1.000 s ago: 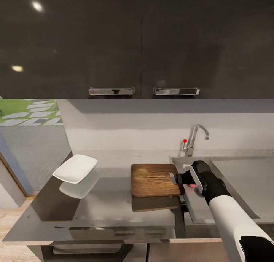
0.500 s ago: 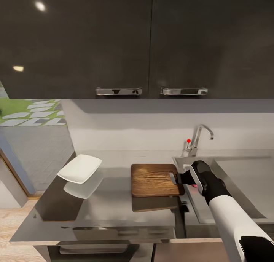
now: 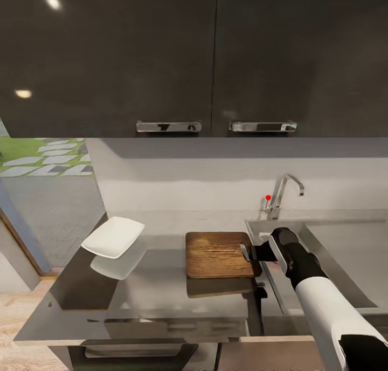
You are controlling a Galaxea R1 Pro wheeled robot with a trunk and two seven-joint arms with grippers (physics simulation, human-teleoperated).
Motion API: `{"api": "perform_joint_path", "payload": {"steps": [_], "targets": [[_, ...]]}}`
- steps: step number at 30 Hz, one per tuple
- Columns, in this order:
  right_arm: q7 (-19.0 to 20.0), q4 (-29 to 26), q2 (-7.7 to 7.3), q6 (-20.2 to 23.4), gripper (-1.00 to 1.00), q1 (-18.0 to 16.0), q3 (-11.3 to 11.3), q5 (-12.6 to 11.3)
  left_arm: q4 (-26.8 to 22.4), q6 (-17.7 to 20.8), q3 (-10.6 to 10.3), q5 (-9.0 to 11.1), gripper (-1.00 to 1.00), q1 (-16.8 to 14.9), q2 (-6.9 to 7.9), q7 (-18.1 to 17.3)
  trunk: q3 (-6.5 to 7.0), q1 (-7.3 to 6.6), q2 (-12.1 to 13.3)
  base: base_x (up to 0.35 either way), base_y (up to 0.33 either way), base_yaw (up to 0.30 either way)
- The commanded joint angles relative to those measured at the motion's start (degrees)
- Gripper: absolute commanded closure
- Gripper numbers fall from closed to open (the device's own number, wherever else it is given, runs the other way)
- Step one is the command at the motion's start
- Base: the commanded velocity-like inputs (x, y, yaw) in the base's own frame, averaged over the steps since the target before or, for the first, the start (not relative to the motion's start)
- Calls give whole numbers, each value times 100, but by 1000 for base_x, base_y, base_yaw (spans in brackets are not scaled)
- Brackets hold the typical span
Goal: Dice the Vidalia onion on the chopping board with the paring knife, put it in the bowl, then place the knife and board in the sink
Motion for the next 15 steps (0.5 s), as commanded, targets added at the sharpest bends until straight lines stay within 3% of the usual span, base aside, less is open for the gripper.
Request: {"api": "perform_joint_path", "payload": {"steps": [1,15], "targets": [[17,-8,-2,23,100,-4,-2,-9,-18,19,2,3,-100,3,-1,-2,-21,3,-12,0,0,0],[17,-5,0,23,100,-4,-2,-10,-18,19,2,3,-100,3,0,-2,-145,3,-12,0,0,0]]}}
